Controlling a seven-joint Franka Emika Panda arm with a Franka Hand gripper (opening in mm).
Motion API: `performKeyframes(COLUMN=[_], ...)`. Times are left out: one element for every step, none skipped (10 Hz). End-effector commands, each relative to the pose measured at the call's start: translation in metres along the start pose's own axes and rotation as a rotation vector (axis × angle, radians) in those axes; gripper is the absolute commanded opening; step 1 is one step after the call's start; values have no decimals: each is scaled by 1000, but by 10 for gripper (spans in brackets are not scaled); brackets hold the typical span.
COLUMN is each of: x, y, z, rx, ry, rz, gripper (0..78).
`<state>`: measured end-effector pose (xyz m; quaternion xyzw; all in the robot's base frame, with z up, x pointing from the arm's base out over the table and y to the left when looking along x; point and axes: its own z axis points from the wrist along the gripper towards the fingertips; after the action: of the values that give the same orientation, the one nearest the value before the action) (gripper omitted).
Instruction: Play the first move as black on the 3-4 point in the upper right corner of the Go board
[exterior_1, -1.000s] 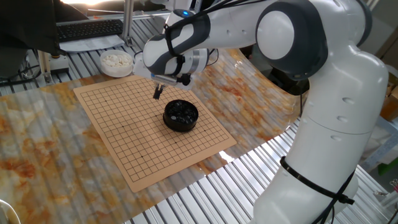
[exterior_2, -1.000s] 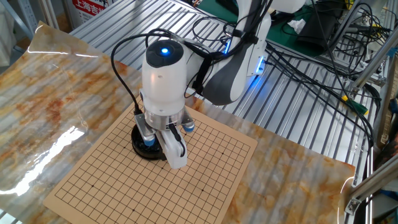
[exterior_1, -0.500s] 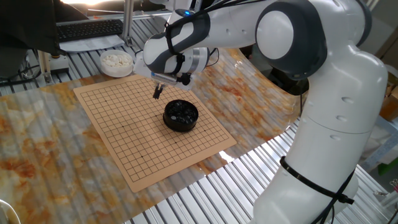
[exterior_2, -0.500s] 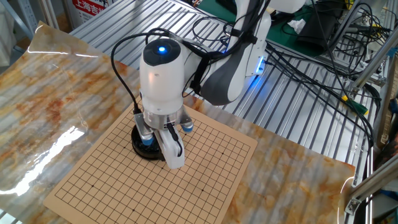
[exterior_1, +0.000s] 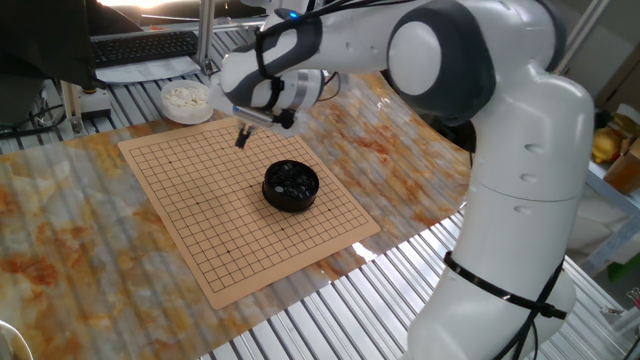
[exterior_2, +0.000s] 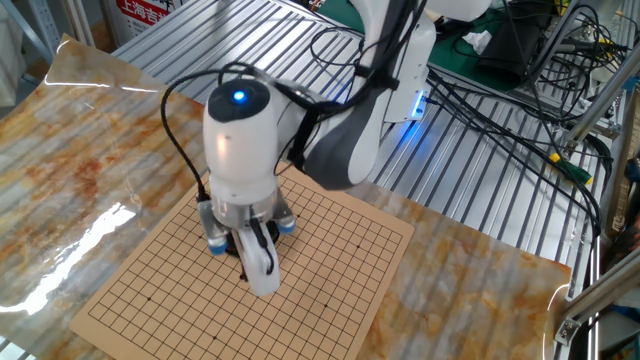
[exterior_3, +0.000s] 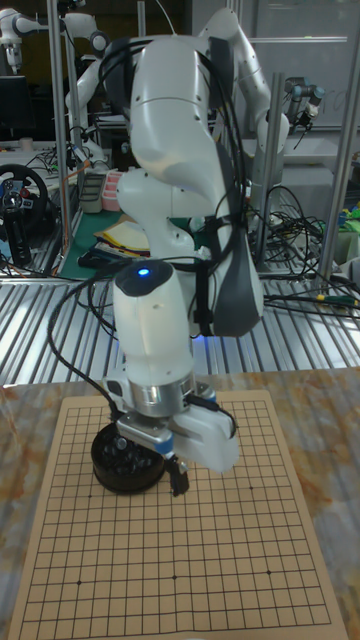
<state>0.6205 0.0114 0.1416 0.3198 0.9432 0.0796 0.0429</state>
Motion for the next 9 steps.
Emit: performKeyframes(x=[12,16,16,12,11,11,11,11,11], y=[21,27,29,31,32,32,32,32,32], z=[9,12,12,15,16,16,16,16,16], rx=[-18,-20,-20,-30,-23,-14,6,6,32], ry=[-15,-15,-14,-7,11,25,45,45,69], rz=[39,46,46,39,7,-10,-34,-34,-151], gripper=[11,11,11,11,11,11,11,11,11])
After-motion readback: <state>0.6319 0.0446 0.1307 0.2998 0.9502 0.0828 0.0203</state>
